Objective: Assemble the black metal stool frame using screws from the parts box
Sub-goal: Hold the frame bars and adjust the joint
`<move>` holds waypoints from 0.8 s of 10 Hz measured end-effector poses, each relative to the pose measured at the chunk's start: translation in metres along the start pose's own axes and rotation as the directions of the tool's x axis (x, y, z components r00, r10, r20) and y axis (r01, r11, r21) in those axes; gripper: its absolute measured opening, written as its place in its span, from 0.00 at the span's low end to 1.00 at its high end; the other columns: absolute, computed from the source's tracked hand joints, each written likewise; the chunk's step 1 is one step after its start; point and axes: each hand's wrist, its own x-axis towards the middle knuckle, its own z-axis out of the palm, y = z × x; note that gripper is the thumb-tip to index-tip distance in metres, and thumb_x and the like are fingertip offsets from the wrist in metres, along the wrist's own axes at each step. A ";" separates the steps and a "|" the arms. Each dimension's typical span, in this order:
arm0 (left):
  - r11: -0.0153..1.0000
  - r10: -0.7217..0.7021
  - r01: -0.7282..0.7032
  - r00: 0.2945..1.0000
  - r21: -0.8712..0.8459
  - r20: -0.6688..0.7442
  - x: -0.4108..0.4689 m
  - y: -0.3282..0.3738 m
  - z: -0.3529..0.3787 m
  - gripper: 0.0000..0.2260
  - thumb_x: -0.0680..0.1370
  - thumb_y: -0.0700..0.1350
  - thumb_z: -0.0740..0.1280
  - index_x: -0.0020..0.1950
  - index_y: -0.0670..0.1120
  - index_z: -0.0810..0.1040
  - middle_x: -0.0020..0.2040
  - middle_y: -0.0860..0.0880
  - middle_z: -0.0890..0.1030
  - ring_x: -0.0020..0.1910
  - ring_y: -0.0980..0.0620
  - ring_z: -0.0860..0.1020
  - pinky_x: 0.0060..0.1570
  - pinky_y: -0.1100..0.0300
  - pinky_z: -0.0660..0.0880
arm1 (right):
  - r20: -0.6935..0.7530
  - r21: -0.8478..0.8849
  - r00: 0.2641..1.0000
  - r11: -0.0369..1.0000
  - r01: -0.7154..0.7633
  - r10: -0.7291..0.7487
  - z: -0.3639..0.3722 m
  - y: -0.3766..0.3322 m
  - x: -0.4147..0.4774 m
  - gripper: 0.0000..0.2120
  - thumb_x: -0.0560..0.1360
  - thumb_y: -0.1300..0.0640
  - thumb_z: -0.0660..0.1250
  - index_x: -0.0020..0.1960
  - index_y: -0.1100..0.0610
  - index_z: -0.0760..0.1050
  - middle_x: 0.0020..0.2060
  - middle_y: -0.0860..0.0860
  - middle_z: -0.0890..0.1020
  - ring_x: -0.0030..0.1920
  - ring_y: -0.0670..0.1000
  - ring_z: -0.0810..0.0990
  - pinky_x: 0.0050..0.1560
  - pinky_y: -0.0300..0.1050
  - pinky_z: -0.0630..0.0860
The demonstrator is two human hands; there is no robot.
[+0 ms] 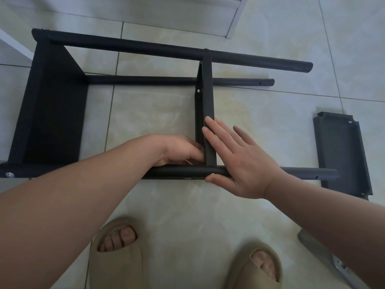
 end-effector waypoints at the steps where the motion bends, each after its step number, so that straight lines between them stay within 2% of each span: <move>1: 1.000 -0.014 0.015 1.000 -0.020 0.024 -0.001 0.000 -0.001 0.07 0.78 0.35 0.64 0.50 0.41 0.82 0.42 0.43 0.85 0.39 0.49 0.84 0.43 0.58 0.81 | 0.002 -0.003 1.000 1.000 0.000 0.000 0.000 0.000 0.000 0.44 0.78 0.29 0.49 0.83 0.58 0.46 0.82 0.52 0.44 0.82 0.52 0.42 0.79 0.60 0.54; 2: 0.997 -0.021 0.025 0.998 -0.068 0.063 -0.002 -0.001 -0.002 0.10 0.77 0.32 0.62 0.46 0.42 0.81 0.40 0.42 0.83 0.38 0.48 0.83 0.42 0.59 0.79 | 0.004 -0.004 1.000 1.000 -0.001 0.001 0.000 0.000 0.000 0.44 0.78 0.29 0.49 0.83 0.58 0.46 0.82 0.52 0.43 0.82 0.52 0.42 0.79 0.60 0.54; 3: 0.993 -0.016 0.026 0.997 -0.116 0.082 -0.002 -0.001 -0.003 0.12 0.78 0.30 0.61 0.46 0.42 0.81 0.43 0.41 0.83 0.41 0.46 0.82 0.45 0.57 0.78 | 0.005 -0.001 1.000 1.000 -0.002 0.002 0.000 0.000 0.000 0.44 0.78 0.29 0.49 0.83 0.58 0.46 0.82 0.52 0.43 0.82 0.52 0.42 0.79 0.60 0.54; 4: 0.987 0.004 0.012 0.995 -0.163 0.098 -0.003 -0.001 -0.004 0.15 0.79 0.31 0.59 0.41 0.44 0.81 0.38 0.45 0.83 0.37 0.50 0.83 0.39 0.60 0.79 | 0.005 0.003 1.000 1.000 -0.001 0.001 0.000 0.000 0.000 0.44 0.78 0.29 0.49 0.83 0.57 0.46 0.82 0.52 0.43 0.82 0.52 0.41 0.79 0.60 0.54; 5: 0.995 0.011 -0.003 0.997 -0.095 0.083 -0.002 0.000 -0.002 0.11 0.78 0.32 0.61 0.45 0.43 0.81 0.38 0.46 0.84 0.38 0.51 0.83 0.39 0.60 0.79 | 0.004 0.000 1.000 1.000 0.000 0.000 0.000 0.000 0.000 0.44 0.79 0.29 0.49 0.83 0.57 0.45 0.82 0.52 0.43 0.82 0.52 0.41 0.79 0.60 0.54; 6: 0.999 -0.009 0.012 0.998 -0.047 0.063 -0.001 -0.001 -0.002 0.08 0.78 0.33 0.63 0.49 0.42 0.82 0.43 0.44 0.85 0.41 0.50 0.84 0.45 0.58 0.80 | 0.004 -0.001 1.000 1.000 -0.002 0.002 0.000 0.000 0.000 0.44 0.79 0.29 0.49 0.83 0.57 0.45 0.82 0.52 0.43 0.82 0.52 0.41 0.79 0.61 0.54; 8: 0.995 -0.014 0.022 0.996 -0.096 0.092 -0.002 -0.002 -0.004 0.14 0.78 0.30 0.60 0.43 0.43 0.82 0.40 0.43 0.83 0.38 0.48 0.83 0.40 0.60 0.80 | -0.004 0.001 1.000 1.000 0.002 -0.002 0.001 0.000 0.000 0.44 0.79 0.29 0.50 0.83 0.58 0.46 0.83 0.52 0.43 0.82 0.52 0.42 0.79 0.61 0.55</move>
